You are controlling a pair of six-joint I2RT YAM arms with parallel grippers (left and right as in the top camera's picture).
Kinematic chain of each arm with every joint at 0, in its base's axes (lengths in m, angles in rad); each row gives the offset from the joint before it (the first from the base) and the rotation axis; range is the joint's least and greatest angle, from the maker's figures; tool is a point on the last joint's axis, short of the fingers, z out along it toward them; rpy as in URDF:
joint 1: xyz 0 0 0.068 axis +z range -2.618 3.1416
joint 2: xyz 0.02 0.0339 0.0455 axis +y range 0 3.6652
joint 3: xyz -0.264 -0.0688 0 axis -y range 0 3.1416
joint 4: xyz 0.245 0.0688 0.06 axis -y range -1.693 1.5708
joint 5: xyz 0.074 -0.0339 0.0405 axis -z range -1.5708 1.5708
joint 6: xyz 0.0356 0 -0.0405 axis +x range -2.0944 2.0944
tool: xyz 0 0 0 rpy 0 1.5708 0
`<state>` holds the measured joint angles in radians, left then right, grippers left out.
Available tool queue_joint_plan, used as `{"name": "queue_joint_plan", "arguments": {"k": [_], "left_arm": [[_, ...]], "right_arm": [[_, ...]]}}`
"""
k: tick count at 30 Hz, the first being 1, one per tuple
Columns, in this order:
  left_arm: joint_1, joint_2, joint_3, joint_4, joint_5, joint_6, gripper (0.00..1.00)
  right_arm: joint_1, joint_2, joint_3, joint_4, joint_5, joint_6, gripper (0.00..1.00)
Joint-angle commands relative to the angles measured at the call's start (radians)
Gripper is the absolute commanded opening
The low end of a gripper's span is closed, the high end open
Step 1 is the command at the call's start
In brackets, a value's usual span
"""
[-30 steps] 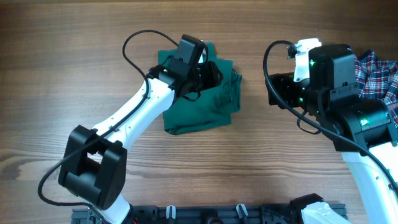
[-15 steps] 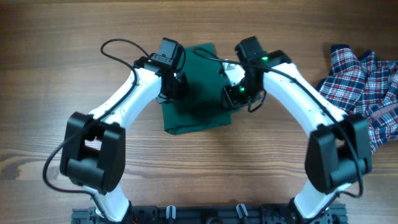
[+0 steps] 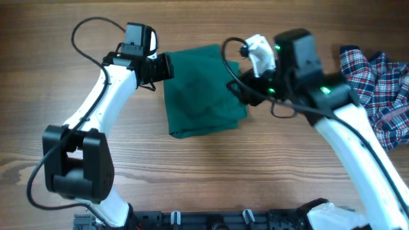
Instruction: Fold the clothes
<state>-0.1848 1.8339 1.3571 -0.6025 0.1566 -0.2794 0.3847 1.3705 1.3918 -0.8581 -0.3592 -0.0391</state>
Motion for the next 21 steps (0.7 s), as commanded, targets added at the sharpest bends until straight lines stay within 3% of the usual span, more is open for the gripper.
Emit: {"name": "queue_joint_plan", "arguments": {"k": [1,2,5,9,13,15,17,18,21], "left_arm": [[0.030,0.106,0.005,0.053,0.011,0.057,0.75],[0.043,0.129,0.005,0.084,0.010,0.056,0.83],[0.079,0.178,0.005,0.201,0.119,0.060,0.85],[0.074,0.252,0.005,0.242,0.193,0.055,0.83],[0.073,0.306,0.005,0.245,0.252,0.043,0.74],[0.069,0.307,0.005,0.257,0.268,0.037,0.62],[0.066,0.307,0.005,0.258,0.281,0.032,0.16],[0.066,0.306,0.005,0.245,0.280,0.032,0.04],[0.069,0.305,0.005,0.165,0.273,0.032,0.04]], "right_arm": [[-0.002,-0.026,0.003,-0.045,-0.008,0.032,0.59],[-0.002,-0.029,0.003,-0.064,-0.008,0.042,0.59],[-0.002,-0.029,0.003,-0.109,-0.008,0.043,0.59],[-0.002,-0.029,0.003,-0.106,-0.008,0.048,0.59],[-0.002,-0.029,0.003,-0.105,-0.008,0.053,0.59],[-0.002,-0.029,0.003,-0.105,-0.008,0.067,0.59],[-0.002,-0.029,0.003,-0.108,-0.008,0.066,0.59],[-0.002,-0.029,0.003,-0.116,-0.008,0.066,0.59],[-0.002,-0.029,0.003,-0.137,-0.007,0.065,0.59]]}}
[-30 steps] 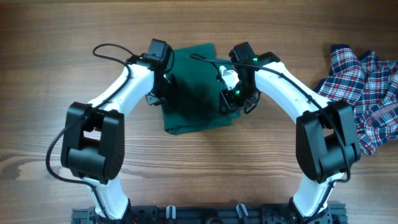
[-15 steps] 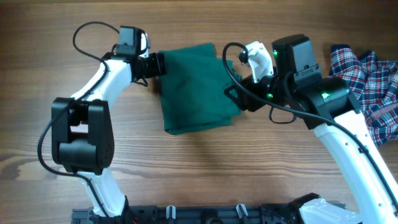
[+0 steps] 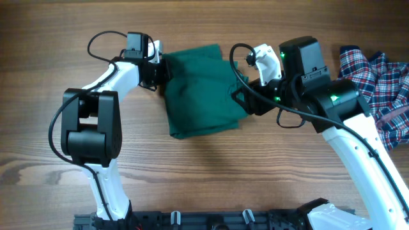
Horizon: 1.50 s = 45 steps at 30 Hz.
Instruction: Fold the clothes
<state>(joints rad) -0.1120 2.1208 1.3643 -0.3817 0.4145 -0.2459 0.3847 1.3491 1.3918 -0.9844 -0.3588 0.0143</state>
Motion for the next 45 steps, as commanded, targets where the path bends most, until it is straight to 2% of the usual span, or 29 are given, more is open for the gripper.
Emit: {"name": "queue_joint_plan", "arguments": {"k": [1,3,7,9,11,13,17,19,21,22,25,27,29,32,35,38,41,43,45], "left_arm": [[-0.004,0.014,-0.003,-0.113,0.007,-0.014,0.04],[-0.004,-0.003,-0.003,-0.290,-0.076,-0.070,0.04],[-0.004,-0.029,-0.003,-0.592,-0.088,-0.090,0.04],[-0.004,-0.031,-0.003,-0.734,-0.092,-0.115,0.04],[-0.016,-0.031,-0.003,-0.800,-0.068,-0.126,0.04],[-0.043,-0.031,-0.003,-0.827,-0.041,-0.126,0.04],[-0.096,-0.080,-0.003,-0.711,-0.057,-0.102,0.04],[-0.094,-0.156,-0.002,-0.664,-0.119,-0.103,0.17],[-0.081,-0.233,-0.002,-0.669,-0.204,-0.103,0.42],[-0.073,-0.274,-0.002,-0.685,-0.255,-0.102,0.45],[-0.054,-0.338,-0.002,-0.723,-0.381,-0.102,0.47],[-0.054,-0.357,-0.002,-0.693,-0.373,-0.097,0.46],[-0.077,-0.357,-0.003,-0.579,-0.273,0.021,0.47],[-0.096,-0.357,-0.003,-0.446,-0.273,0.033,0.52],[-0.096,-0.357,-0.003,-0.384,-0.273,0.034,0.53],[-0.096,-0.355,-0.003,-0.394,-0.273,0.034,0.52],[-0.096,-0.354,-0.003,-0.395,-0.273,0.034,0.52],[-0.096,-0.354,-0.003,-0.396,-0.273,0.034,0.52],[-0.096,-0.354,-0.003,-0.399,-0.273,0.034,0.52]], "right_arm": [[-0.002,-0.007,0.003,-0.012,-0.008,0.012,0.59],[-0.002,-0.007,0.003,-0.015,-0.008,0.012,0.59],[-0.002,-0.007,0.003,-0.021,0.025,0.013,0.59],[-0.003,-0.006,0.003,-0.043,0.095,0.117,0.59],[-0.003,0.019,0.003,-0.077,0.128,0.199,0.59],[-0.003,0.073,0.003,-0.108,0.127,0.200,0.59],[-0.002,0.240,0.003,-0.142,0.096,0.195,0.59],[-0.003,0.272,0.003,-0.142,0.097,0.195,0.66],[-0.003,0.284,0.003,-0.141,0.101,0.195,0.76],[-0.003,0.290,0.003,-0.146,0.100,0.196,0.78],[-0.011,0.325,0.003,-0.170,0.100,0.199,0.83],[-0.032,0.375,0.000,-0.190,0.096,0.199,0.85],[-0.050,0.438,-0.010,-0.193,0.071,0.207,0.90],[-0.072,0.525,-0.034,-0.178,-0.093,0.230,0.92],[-0.068,0.566,-0.159,-0.062,-0.245,0.367,0.95],[-0.068,0.566,-0.266,0.060,-0.275,0.523,0.95],[-0.068,0.566,-0.306,0.113,-0.305,0.589,0.96],[-0.068,0.566,-0.306,0.171,-0.309,0.645,0.91],[-0.068,0.566,-0.306,0.199,-0.301,0.654,0.73]]}}
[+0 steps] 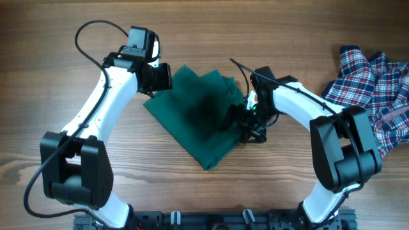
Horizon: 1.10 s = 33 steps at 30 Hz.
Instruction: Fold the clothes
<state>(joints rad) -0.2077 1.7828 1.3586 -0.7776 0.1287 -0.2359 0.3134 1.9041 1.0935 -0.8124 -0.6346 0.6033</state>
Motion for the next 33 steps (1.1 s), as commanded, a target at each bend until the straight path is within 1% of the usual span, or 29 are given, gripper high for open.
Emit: {"name": "queue_joint_plan", "arguments": {"k": [1,2,3,4,7,9,11,12,14,15,16,17,20,21,22,23,24,25,27,29,30,33], "left_arm": [[0.000,-0.016,0.003,-0.005,0.013,0.024,0.52],[0.000,-0.016,0.003,-0.007,0.013,0.024,0.52],[0.000,-0.016,0.003,-0.010,0.012,0.026,0.52],[0.000,-0.016,0.002,-0.009,0.012,0.028,0.53],[0.000,-0.015,0.002,-0.012,0.012,0.031,0.52],[0.000,-0.016,0.002,-0.015,0.013,0.031,0.52],[0.000,-0.015,0.002,-0.016,0.014,0.031,0.52],[0.000,-0.015,0.002,-0.015,0.020,0.031,0.52],[0.000,-0.016,0.002,-0.015,0.024,0.031,0.52],[0.000,-0.016,0.002,-0.014,0.033,0.031,0.52],[0.000,-0.016,0.002,-0.015,0.048,0.030,0.53],[-0.002,-0.016,0.002,-0.015,0.050,0.031,0.52],[-0.007,-0.016,0.002,-0.014,0.058,0.031,0.54],[-0.011,-0.016,0.002,-0.013,0.058,0.031,0.55],[-0.016,-0.016,0.002,-0.009,0.058,0.031,0.56],[-0.021,-0.016,0.002,-0.007,0.058,0.030,0.58],[-0.026,-0.016,0.002,-0.008,0.059,0.026,0.59],[-0.034,-0.016,0.002,-0.008,0.066,0.023,0.59],[-0.054,-0.016,0.002,-0.006,0.065,0.023,0.60],[-0.083,-0.015,0.002,0.010,0.065,0.023,0.60],[-0.108,-0.015,0.002,0.030,0.065,0.023,0.62],[-0.150,0.016,0.001,0.103,0.065,0.018,0.64]], "right_arm": [[0.003,0.011,-0.008,0.032,0.001,0.061,0.51],[0.003,0.011,-0.007,0.034,0.049,0.051,0.38],[0.003,0.009,-0.007,0.031,0.099,0.043,0.31],[0.003,0.008,-0.007,0.032,0.137,0.023,0.24],[-0.022,-0.002,0.018,0.023,0.258,-0.043,0.13],[-0.054,-0.002,0.053,0.012,0.298,-0.101,0.10],[-0.098,-0.002,0.130,-0.016,0.367,-0.209,0.08],[-0.119,-0.002,0.195,-0.018,0.365,-0.327,0.08],[-0.114,-0.002,0.298,-0.019,0.365,-0.486,0.09],[-0.109,-0.002,0.329,-0.018,0.365,-0.534,0.09],[-0.101,-0.002,0.354,-0.018,0.366,-0.564,0.10],[-0.101,-0.002,0.357,-0.019,0.364,-0.562,0.11],[-0.085,-0.002,0.356,-0.089,0.338,-0.638,0.12],[-0.080,-0.002,0.356,-0.105,0.339,-0.640,0.19],[-0.079,-0.002,0.355,-0.117,0.340,-0.621,0.54],[-0.079,-0.002,0.355,-0.130,0.371,-0.560,0.86],[-0.087,-0.002,0.356,-0.147,0.438,-0.457,0.96],[-0.107,-0.002,0.356,-0.163,0.480,-0.389,0.97],[-0.151,-0.002,0.356,-0.180,0.477,-0.316,0.99],[-0.197,-0.002,0.355,-0.193,0.417,-0.307,1.00],[-0.217,0.000,0.352,-0.195,0.348,-0.312,0.99],[-0.221,0.027,0.350,-0.193,0.252,-0.315,0.99]]}}
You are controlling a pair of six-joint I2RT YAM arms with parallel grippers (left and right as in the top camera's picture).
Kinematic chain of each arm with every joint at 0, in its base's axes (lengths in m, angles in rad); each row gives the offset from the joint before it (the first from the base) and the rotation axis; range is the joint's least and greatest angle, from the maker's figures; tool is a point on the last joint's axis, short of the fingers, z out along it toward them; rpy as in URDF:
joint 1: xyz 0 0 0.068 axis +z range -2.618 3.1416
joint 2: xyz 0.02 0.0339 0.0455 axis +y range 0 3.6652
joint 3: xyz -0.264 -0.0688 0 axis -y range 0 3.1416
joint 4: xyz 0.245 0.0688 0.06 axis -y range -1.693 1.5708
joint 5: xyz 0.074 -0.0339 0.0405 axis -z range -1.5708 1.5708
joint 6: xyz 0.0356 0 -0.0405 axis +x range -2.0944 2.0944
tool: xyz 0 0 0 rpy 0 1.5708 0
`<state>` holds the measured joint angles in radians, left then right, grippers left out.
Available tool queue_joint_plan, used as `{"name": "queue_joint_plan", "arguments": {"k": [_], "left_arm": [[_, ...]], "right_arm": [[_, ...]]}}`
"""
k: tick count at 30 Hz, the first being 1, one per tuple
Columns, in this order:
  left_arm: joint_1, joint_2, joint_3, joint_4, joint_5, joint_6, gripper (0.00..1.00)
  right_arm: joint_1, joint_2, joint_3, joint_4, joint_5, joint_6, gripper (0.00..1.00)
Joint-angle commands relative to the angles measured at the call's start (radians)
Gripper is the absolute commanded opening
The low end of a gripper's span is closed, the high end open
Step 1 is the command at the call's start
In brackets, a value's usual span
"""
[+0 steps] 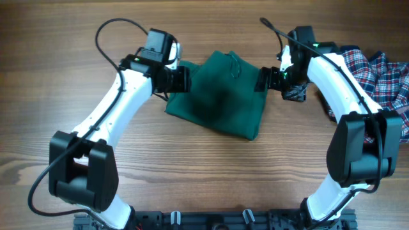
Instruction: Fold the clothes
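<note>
A dark green folded garment (223,96) lies on the wooden table (192,172) at centre, slightly skewed. My left gripper (181,80) sits at the cloth's left edge; its fingers are hidden against the fabric. At the cloth's right edge is my right gripper (262,79), also pressed to the fabric. Whether either holds the cloth cannot be told from overhead. A red, white and blue plaid shirt (377,80) lies crumpled at the far right.
Both white arms curve in from the table's front edge, one down each side of the green cloth. A black rail (211,220) runs along the front edge. The right arm's elbow overlaps the plaid shirt.
The green garment has moved up and right and turned, now lying nearer to square. My left gripper has shifted right along its left edge. My right gripper has risen from the lower right to the upper right edge.
At first the green cloth lay between both grippers, square to the table, and stayed so at the second moment. Later it lay turned like a diamond with the right gripper at its lower right. Now it sits further right, flatter, with a gripper at each side.
</note>
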<state>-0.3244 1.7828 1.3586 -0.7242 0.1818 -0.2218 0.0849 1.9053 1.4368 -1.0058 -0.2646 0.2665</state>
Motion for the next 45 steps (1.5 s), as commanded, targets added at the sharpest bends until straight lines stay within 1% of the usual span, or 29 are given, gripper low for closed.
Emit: {"name": "queue_joint_plan", "arguments": {"k": [1,2,3,4,7,11,14,15,16,17,18,19,20,21,23,24,25,28,31,33,35,36,38,40,45], "left_arm": [[-0.037,0.033,0.001,0.068,0.012,-0.012,0.64],[-0.039,0.068,0.001,0.090,0.013,-0.047,0.64],[-0.038,0.087,0.001,0.096,0.028,-0.052,0.64],[-0.038,0.120,0.001,0.101,0.073,-0.051,0.64],[-0.039,0.163,0.001,0.117,0.142,-0.052,0.64],[-0.038,0.211,0.001,0.150,0.151,-0.059,0.64],[-0.039,0.232,0.001,0.149,0.151,-0.059,0.64],[-0.039,0.238,0.001,0.149,0.151,-0.059,0.64],[-0.039,0.242,0.001,0.148,0.151,-0.059,0.64],[-0.038,0.247,0.001,0.148,0.151,-0.059,0.64],[-0.039,0.247,0.001,0.148,0.151,-0.059,0.64],[-0.039,0.248,0.001,0.148,0.151,-0.059,0.64],[-0.038,0.248,0.001,0.148,0.151,-0.059,0.64],[-0.038,0.248,0.001,0.146,0.151,-0.059,0.64],[-0.039,0.248,0.001,0.138,0.151,-0.059,0.64],[-0.038,0.248,0.001,0.130,0.151,-0.059,0.64],[-0.038,0.248,0.001,0.129,0.151,-0.059,0.64],[-0.039,0.248,0.001,0.121,0.151,-0.059,0.64],[-0.039,0.248,0.001,0.115,0.151,-0.059,0.64],[-0.039,0.248,0.001,0.115,0.151,-0.059,0.64],[-0.039,0.248,0.001,0.115,0.151,-0.059,0.64],[-0.038,0.248,0.001,0.114,0.151,-0.059,0.62],[-0.035,0.244,0.002,0.103,0.151,-0.060,0.56],[-0.017,0.215,0.002,0.079,0.154,-0.078,0.54],[0.064,0.029,0.002,-0.007,0.154,-0.078,0.55]], "right_arm": [[0.007,0.036,0.000,0.008,-0.143,0.022,0.99],[0.007,0.046,-0.022,0.029,-0.168,0.023,1.00],[0.007,0.054,-0.037,0.048,-0.171,0.022,1.00],[0.007,0.069,-0.049,0.073,-0.171,0.015,1.00],[0.007,0.099,-0.051,0.079,-0.171,-0.008,0.99],[0.007,0.107,-0.074,0.084,-0.183,0.019,0.99],[0.007,0.108,-0.153,0.180,-0.241,0.027,0.98],[0.007,0.108,-0.198,0.241,-0.269,0.055,0.95],[0.007,0.109,-0.224,0.278,-0.270,0.076,0.90],[0.007,0.109,-0.238,0.306,-0.277,0.074,0.83],[0.007,0.109,-0.238,0.315,-0.278,0.073,0.69],[0.007,0.108,-0.237,0.319,-0.275,0.073,0.47],[0.007,0.107,-0.234,0.313,-0.273,0.071,0.32],[0.006,0.104,-0.225,0.290,-0.246,0.069,0.22],[0.006,0.081,-0.196,0.219,-0.148,0.037,0.10],[0.006,0.044,-0.132,0.103,0.004,0.015,0.05],[0.007,0.034,-0.100,0.058,0.050,0.002,0.04],[0.007,0.021,0.071,-0.139,0.228,-0.047,0.04],[0.010,0.021,0.170,-0.206,0.246,-0.111,0.05],[0.029,0.021,0.202,-0.222,0.246,-0.116,0.04],[0.071,0.021,0.206,-0.212,0.246,-0.129,0.05],[0.108,0.021,0.206,-0.203,0.241,-0.127,0.05],[0.174,0.021,0.206,-0.180,0.237,-0.100,0.06],[0.240,0.021,0.206,-0.148,0.225,-0.048,0.07],[0.337,0.022,0.206,-0.043,0.159,0.042,0.07]]}}
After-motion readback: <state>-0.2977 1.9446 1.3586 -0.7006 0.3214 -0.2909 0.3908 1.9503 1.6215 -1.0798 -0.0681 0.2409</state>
